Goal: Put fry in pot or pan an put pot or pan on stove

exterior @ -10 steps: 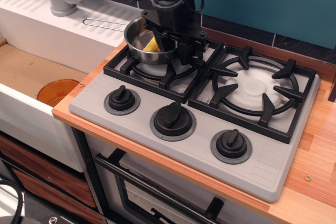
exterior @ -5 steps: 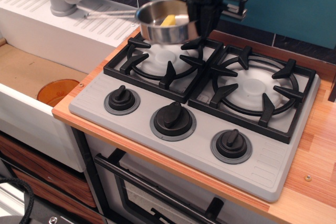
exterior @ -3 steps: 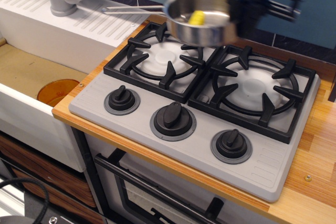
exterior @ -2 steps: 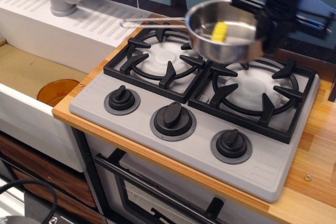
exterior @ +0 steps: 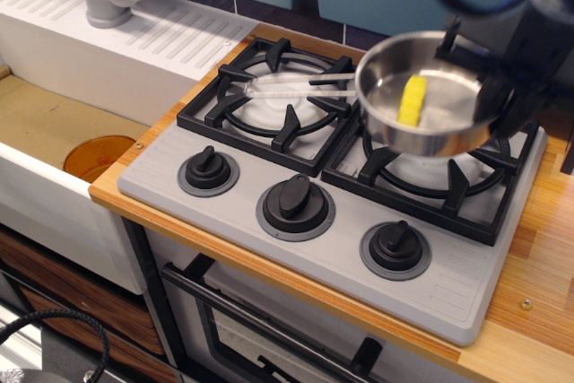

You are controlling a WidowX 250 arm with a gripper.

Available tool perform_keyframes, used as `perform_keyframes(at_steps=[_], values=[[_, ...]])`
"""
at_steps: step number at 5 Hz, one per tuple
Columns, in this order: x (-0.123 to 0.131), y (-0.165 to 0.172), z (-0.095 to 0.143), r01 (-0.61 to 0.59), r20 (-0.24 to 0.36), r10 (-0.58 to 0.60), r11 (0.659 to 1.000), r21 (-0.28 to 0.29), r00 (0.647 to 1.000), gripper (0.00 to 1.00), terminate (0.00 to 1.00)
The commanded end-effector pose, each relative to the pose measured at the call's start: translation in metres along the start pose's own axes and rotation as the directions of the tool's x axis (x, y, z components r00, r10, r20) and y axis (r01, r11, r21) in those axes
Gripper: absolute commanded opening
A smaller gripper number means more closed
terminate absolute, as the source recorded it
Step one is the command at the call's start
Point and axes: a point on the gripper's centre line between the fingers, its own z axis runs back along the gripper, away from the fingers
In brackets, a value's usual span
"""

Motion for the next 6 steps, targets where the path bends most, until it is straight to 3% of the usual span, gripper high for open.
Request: perform_keyframes(at_steps=[1,2,3,6], values=[[0.019,0.004,-0.042,-0.008,0.130,0.014,0.999,-0.044,0.991,0.00,0.00],[0.022,0.004,-0.059,-0.007,0.166,0.015,0.999,-0.053,0.986,0.00,0.00],[0.026,0.006,-0.058,-0.003,0.166,0.009,0.999,-0.032,0.986,1.00,0.00],[0.039,0.020,0.006,-0.012,0.042,0.015,0.997,-0.082,0.999,1.00,0.00]])
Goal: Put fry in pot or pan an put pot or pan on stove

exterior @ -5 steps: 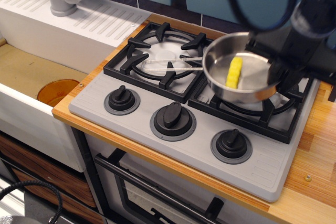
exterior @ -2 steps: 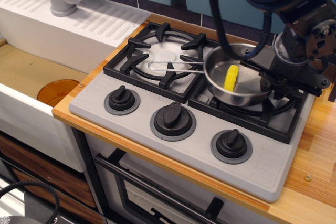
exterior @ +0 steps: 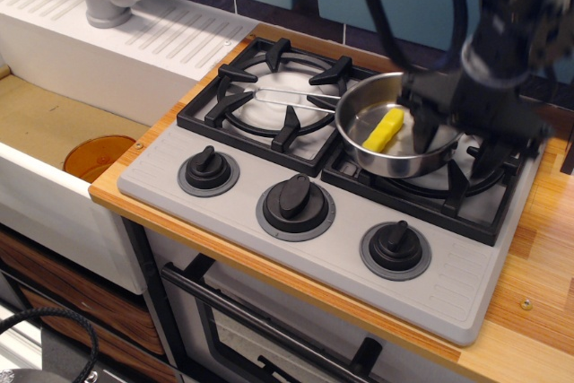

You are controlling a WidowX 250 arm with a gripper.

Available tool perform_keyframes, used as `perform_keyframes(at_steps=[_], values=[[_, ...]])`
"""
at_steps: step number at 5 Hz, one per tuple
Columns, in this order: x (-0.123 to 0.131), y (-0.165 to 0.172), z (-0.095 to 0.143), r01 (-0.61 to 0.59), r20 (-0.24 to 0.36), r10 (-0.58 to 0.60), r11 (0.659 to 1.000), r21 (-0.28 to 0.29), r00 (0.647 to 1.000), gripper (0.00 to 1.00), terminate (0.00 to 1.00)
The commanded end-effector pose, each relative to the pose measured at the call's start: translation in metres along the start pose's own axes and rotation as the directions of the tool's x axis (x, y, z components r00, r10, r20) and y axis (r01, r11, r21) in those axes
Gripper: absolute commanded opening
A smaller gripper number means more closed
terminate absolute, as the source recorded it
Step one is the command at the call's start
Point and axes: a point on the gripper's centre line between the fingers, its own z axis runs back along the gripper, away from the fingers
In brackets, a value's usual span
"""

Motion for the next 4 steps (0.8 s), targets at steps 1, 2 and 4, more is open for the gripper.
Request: perform_keyframes(at_steps=[1,2,4], values=[[0.035,0.007,0.057,-0.012,0.012,0.012,0.999,-0.047,1.000,1.00,0.00],[0.037,0.011,0.069,-0.008,-0.012,0.007,0.999,-0.050,1.000,1.00,0.00],[0.038,0.014,0.073,0.002,-0.021,-0.003,0.998,-0.059,1.000,1.00,0.00]])
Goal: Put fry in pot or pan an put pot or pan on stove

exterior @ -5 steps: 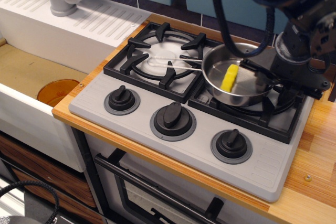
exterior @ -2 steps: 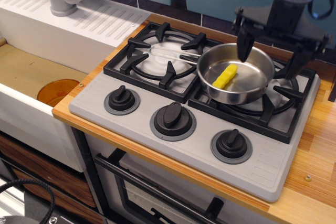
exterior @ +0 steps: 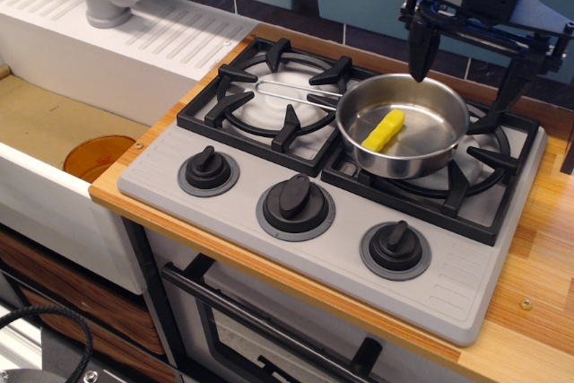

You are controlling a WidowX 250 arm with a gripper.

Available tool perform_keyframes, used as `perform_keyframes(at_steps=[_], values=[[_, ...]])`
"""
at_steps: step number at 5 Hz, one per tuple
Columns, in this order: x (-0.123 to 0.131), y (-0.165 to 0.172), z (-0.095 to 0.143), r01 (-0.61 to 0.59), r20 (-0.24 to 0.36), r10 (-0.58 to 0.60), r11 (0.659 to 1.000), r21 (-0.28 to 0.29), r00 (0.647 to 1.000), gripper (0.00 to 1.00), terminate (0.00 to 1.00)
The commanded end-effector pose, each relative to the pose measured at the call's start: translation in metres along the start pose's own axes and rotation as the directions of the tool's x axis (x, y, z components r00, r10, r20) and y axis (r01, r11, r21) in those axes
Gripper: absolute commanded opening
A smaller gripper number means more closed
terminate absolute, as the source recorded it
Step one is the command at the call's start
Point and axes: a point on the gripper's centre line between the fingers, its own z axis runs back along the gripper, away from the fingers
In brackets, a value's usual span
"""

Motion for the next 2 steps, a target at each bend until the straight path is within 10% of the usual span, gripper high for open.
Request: perform_keyframes(at_steps=[1,2], values=[[0.0208,0.0013,0.0301,-0.012,0.092,0.015,0.999,-0.034,0.996,1.00,0.00],[0.0208,0.0013,0.0301,-0.012,0.092,0.015,0.999,-0.034,0.996,1.00,1.00]])
